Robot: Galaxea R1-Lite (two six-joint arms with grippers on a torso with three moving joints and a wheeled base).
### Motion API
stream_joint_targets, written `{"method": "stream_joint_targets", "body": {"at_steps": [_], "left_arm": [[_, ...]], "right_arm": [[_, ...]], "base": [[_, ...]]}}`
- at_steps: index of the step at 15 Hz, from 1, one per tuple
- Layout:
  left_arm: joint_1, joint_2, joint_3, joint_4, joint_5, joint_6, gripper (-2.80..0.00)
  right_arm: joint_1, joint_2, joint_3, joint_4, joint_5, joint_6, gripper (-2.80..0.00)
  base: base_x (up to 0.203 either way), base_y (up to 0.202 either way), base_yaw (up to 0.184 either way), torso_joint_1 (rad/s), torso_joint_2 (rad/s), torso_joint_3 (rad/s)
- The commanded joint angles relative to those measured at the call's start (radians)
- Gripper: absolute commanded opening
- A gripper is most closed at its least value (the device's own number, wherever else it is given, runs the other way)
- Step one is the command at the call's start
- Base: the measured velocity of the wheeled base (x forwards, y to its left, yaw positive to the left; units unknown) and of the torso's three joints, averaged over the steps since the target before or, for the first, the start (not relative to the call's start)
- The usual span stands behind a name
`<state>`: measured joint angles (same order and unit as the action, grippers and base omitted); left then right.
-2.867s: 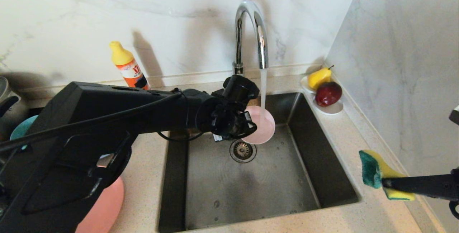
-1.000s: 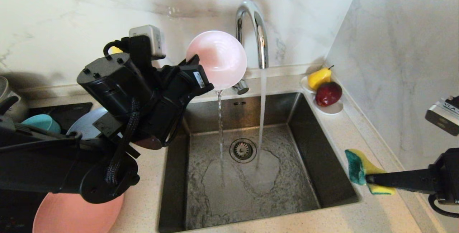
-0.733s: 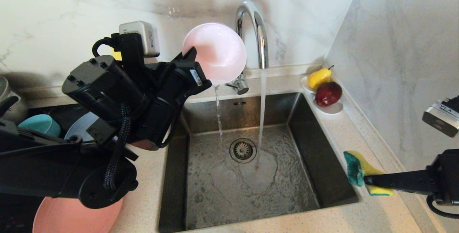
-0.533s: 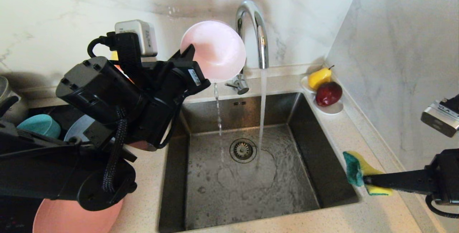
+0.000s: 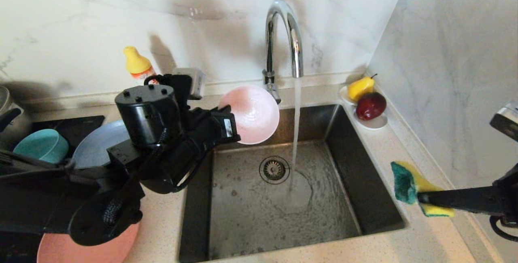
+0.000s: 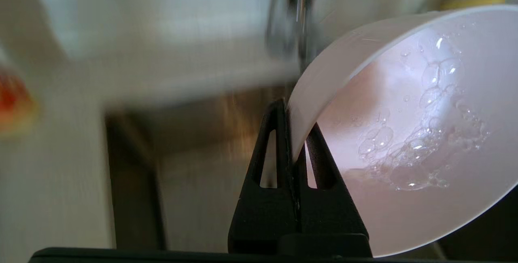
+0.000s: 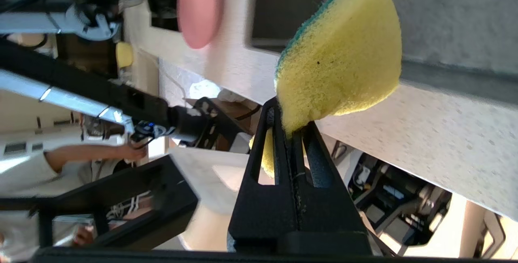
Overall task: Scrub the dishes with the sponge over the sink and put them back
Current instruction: Wash the bowl, then wipe the bowl
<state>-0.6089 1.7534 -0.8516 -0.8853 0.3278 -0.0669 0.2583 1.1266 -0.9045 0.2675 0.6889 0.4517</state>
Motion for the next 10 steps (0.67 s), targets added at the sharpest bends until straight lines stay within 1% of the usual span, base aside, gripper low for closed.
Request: {"method": "stream_joint_targets", "body": {"at_steps": [1,2,3,4,5,7,9,10], "left_arm": [[0.0,-0.067,-0.04,0.416,-0.019,-0.075,-2.8],[0.0,-0.093,-0.077,0.605,-0.046,-0.109,-2.8],[0.0,-0.12,-0.129,0.749,-0.081,-0.165,-2.8],[-0.002,-0.144,-0.176,0.841,-0.139,-0.255,-2.8],[-0.017,-0.16,-0.184,0.86,-0.172,-0.281,-2.8],[-0.103,-0.17,-0.159,0.856,-0.166,-0.283,-2.8],[-0.176,-0.172,-0.152,0.85,-0.116,-0.273,-2.8],[-0.204,-0.169,-0.154,0.843,-0.068,-0.27,-2.8]], "right_arm": [[0.028,-0.024,-0.021,0.006,0.004,0.005,-2.8],[0.045,-0.026,-0.035,0.014,0.003,0.006,-2.8],[0.064,-0.026,-0.044,0.024,0.003,0.007,-2.8],[0.097,-0.024,-0.054,0.041,0.003,0.007,-2.8],[0.14,-0.019,-0.066,0.062,-0.001,0.007,-2.8],[0.219,0.007,-0.099,0.093,-0.009,0.008,-2.8],[0.265,0.052,-0.122,0.092,-0.014,0.007,-2.8],[0.28,0.071,-0.137,0.092,-0.014,0.008,-2.8]], "base": [[0.0,0.0,0.0,0.0,0.0,0.0],[0.0,0.0,0.0,0.0,0.0,0.0],[0.0,0.0,0.0,0.0,0.0,0.0],[0.0,0.0,0.0,0.0,0.0,0.0],[0.0,0.0,0.0,0.0,0.0,0.0],[0.0,0.0,0.0,0.0,0.0,0.0],[0.0,0.0,0.0,0.0,0.0,0.0],[0.0,0.0,0.0,0.0,0.0,0.0]]}}
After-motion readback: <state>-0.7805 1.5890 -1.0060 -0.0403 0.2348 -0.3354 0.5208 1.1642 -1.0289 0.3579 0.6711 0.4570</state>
